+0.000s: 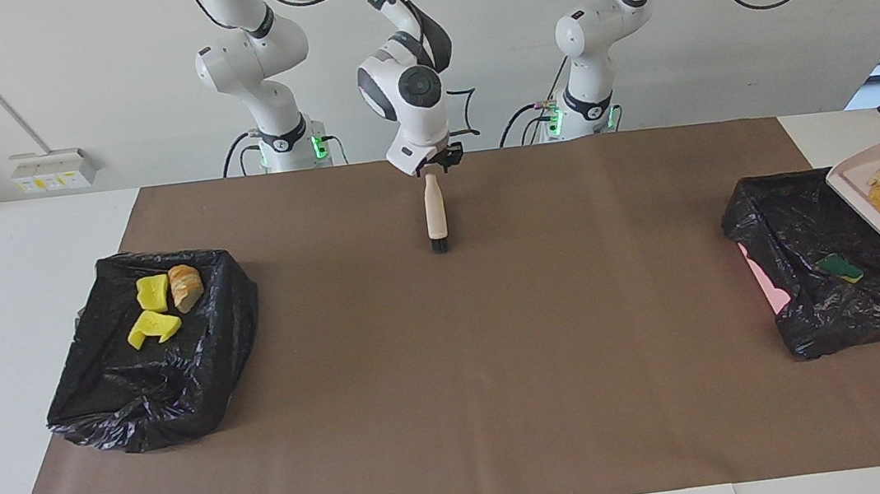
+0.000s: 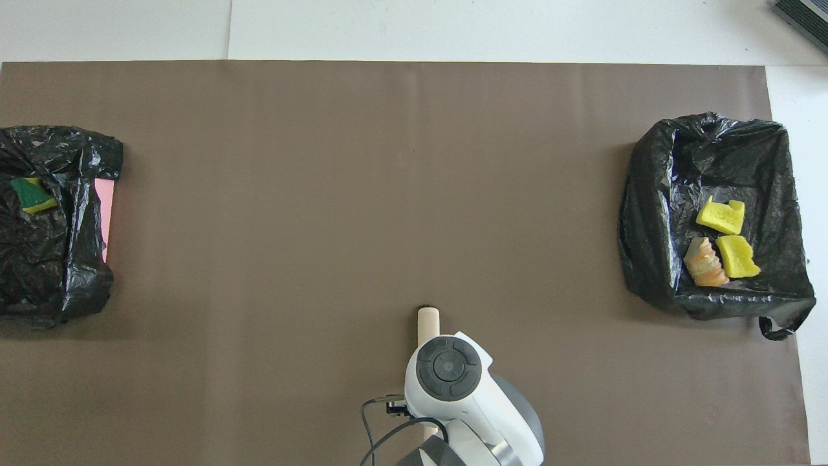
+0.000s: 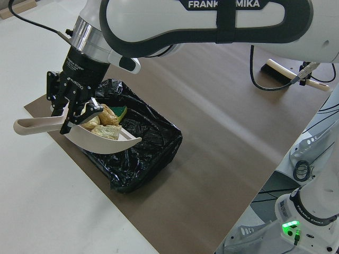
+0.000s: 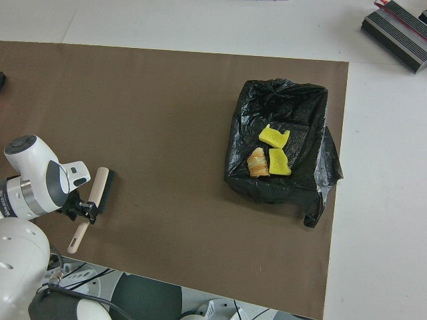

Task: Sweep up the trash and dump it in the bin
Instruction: 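Tip the dustpan over the black bag with the left gripper to dump it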

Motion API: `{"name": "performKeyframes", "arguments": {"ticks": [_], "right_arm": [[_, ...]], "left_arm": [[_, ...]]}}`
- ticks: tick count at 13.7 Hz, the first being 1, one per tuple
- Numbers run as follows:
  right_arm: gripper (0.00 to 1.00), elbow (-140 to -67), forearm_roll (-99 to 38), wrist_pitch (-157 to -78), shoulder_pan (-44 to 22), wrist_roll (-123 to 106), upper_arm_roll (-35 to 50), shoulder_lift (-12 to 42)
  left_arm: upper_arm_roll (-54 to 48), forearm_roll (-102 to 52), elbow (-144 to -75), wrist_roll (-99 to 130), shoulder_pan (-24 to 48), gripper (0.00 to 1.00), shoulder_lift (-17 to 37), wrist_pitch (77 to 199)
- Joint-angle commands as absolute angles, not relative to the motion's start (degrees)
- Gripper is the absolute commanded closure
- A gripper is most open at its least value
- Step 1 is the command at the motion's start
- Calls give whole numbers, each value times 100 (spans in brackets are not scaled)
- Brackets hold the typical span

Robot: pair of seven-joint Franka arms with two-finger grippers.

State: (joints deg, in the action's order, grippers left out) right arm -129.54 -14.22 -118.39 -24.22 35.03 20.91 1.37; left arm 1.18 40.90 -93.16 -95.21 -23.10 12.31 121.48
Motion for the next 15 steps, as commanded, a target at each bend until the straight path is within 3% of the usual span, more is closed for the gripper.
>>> {"name": "performKeyframes", "arguments": {"ticks": [1,6,15], "right_arm": [[0,-12543,-995,-11839,-1945,3357,2065,106],[0,-11753,-177,-11699,-1065,3305,2065,35],[0,-9951,176,-10162,227,2111,2048,-87]], "left_arm": [[176,4753,-9597,-8958,-2083,100,1151,12217],[193,5597,-9659,-8562,-1881,100,1116,12059],[105,5503,-9457,-8367,-1758,100,871,11681]]}}
